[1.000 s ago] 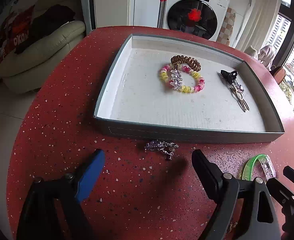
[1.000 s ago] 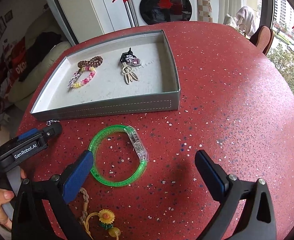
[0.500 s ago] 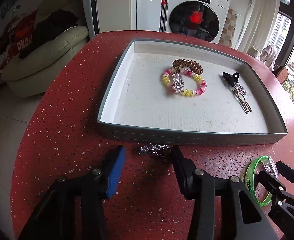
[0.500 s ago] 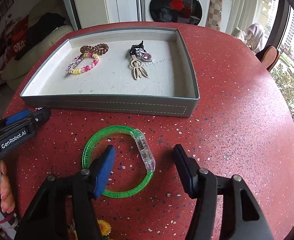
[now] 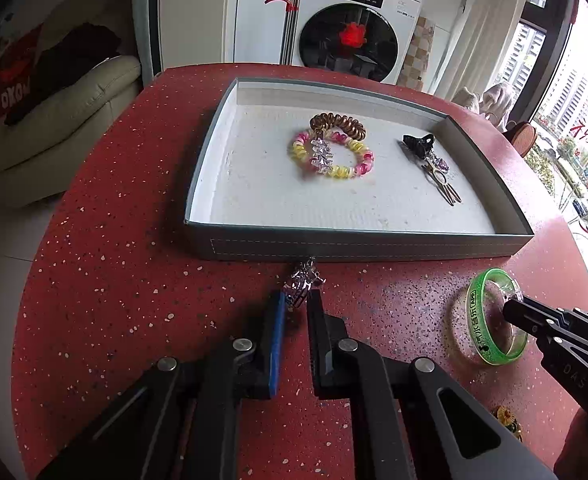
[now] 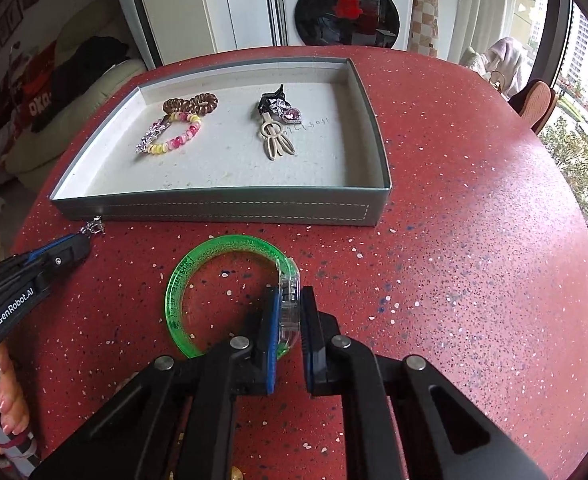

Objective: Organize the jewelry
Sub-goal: 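Grasp the silver heart charm with the left tool while the right tool grasps the green bangle, then carry the heart charm and green bangle into the tray and open both tools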

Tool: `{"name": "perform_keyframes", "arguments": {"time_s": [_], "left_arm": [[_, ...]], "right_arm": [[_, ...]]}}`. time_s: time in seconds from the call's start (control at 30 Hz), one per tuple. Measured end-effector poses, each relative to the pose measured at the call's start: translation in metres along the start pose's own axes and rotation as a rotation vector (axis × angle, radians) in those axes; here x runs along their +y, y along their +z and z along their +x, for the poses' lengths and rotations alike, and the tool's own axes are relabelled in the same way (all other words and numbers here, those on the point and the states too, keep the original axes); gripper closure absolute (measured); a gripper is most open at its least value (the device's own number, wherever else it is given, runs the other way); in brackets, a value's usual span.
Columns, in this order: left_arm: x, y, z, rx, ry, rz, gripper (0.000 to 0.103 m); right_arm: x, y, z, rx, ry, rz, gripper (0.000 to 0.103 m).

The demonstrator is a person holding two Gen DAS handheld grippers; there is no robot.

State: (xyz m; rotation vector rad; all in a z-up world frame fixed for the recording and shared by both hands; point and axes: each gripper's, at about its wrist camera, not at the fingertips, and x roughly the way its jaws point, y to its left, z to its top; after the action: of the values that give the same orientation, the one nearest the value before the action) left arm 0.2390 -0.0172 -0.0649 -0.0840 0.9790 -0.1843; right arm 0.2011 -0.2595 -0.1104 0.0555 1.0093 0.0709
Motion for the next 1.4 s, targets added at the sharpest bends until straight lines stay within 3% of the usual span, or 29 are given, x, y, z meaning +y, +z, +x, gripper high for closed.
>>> {"name": "perform_keyframes", "arguments": {"time_s": [0.5,0.83,1.13,1.4], "left_arm": [[0.001,-0.001,-0.024,-0.02,-0.056,0.029,0.075],[-0.002,0.012,-0.057,-0.09,-0.092,0.049,0.075],[0.001,0.046,-0.065,-0.15,-0.108,0.062,0.075],[0.006,0.077,-0.041,-0.152,-0.087,0.075,0.075]], "right_arm": [[-0.002,0.0,-0.017,-0.033,0.035,0.021,0.092],[-0.001,0.009,-0.038,-0.068,0.069,0.031,0.092],[0.004,0.037,-0.046,-0.098,0.062,0.021,0.092],[0.004,0.078,-0.032,-0.091,0.059,0.022,0.092]]}}
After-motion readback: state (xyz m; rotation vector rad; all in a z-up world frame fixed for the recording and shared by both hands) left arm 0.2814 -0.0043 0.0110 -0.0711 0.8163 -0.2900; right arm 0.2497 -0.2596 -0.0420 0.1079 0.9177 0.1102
